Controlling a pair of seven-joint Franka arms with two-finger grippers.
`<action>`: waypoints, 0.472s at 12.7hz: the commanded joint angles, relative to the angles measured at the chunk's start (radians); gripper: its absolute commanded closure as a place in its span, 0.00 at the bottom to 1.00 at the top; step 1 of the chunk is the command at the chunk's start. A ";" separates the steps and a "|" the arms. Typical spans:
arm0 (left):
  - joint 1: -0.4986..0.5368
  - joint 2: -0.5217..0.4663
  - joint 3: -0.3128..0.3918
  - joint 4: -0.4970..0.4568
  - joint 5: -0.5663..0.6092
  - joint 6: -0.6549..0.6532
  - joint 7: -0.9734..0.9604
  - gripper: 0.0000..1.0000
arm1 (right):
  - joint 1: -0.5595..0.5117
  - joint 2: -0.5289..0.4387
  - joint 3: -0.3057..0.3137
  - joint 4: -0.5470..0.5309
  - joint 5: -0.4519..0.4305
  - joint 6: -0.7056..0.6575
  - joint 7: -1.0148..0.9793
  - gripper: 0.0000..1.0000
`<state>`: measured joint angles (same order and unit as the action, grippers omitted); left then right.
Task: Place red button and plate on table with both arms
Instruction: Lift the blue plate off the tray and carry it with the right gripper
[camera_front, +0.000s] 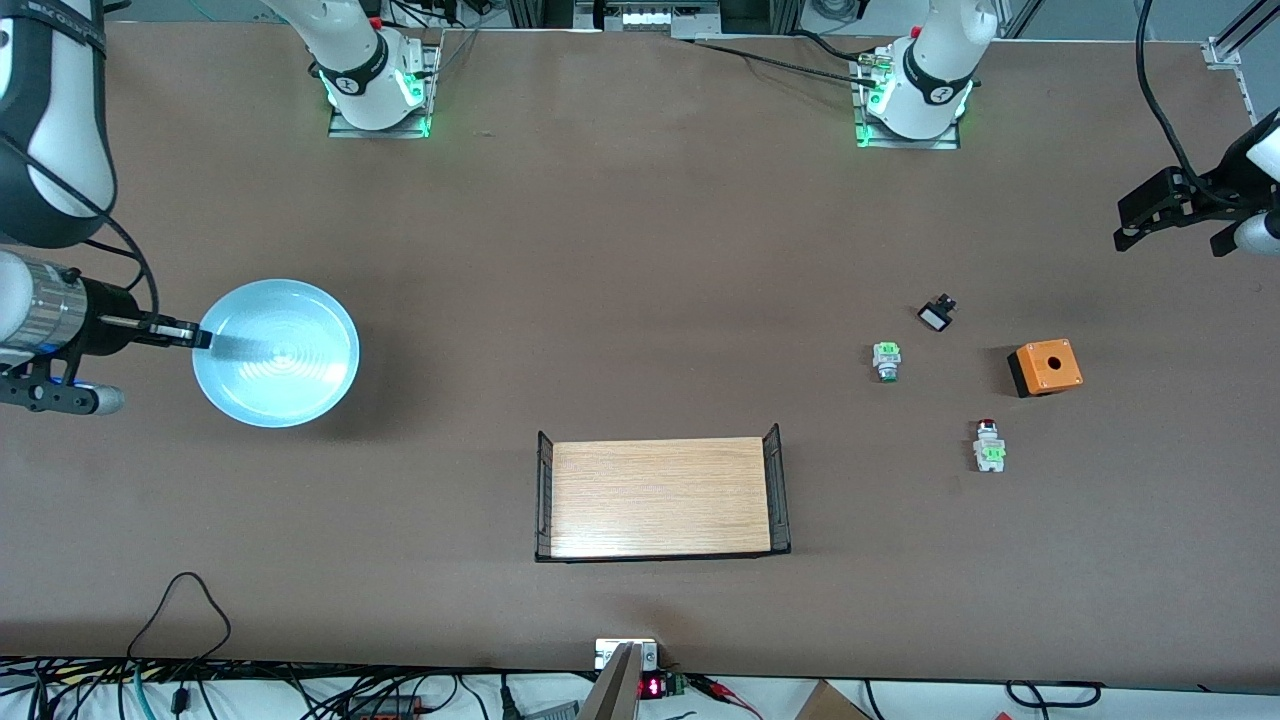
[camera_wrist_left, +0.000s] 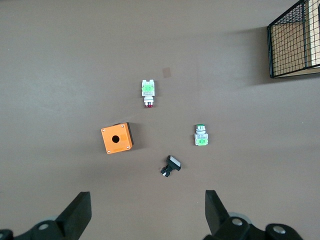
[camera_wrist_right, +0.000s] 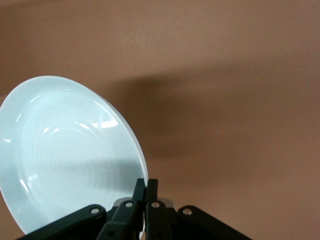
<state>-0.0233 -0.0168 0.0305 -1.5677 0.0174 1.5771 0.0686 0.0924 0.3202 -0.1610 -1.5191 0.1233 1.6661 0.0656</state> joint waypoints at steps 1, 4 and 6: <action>0.008 -0.003 -0.009 0.001 -0.010 -0.009 0.013 0.00 | 0.001 -0.118 0.006 -0.229 -0.011 0.142 -0.026 1.00; 0.008 -0.005 -0.011 0.001 -0.016 -0.009 0.013 0.00 | -0.003 -0.119 0.006 -0.311 -0.010 0.225 -0.046 1.00; 0.006 -0.003 -0.011 0.012 -0.017 -0.009 0.007 0.00 | -0.003 -0.119 0.006 -0.386 -0.010 0.323 -0.070 1.00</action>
<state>-0.0233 -0.0169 0.0258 -1.5673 0.0173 1.5772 0.0684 0.0933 0.2392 -0.1607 -1.8060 0.1229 1.9017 0.0279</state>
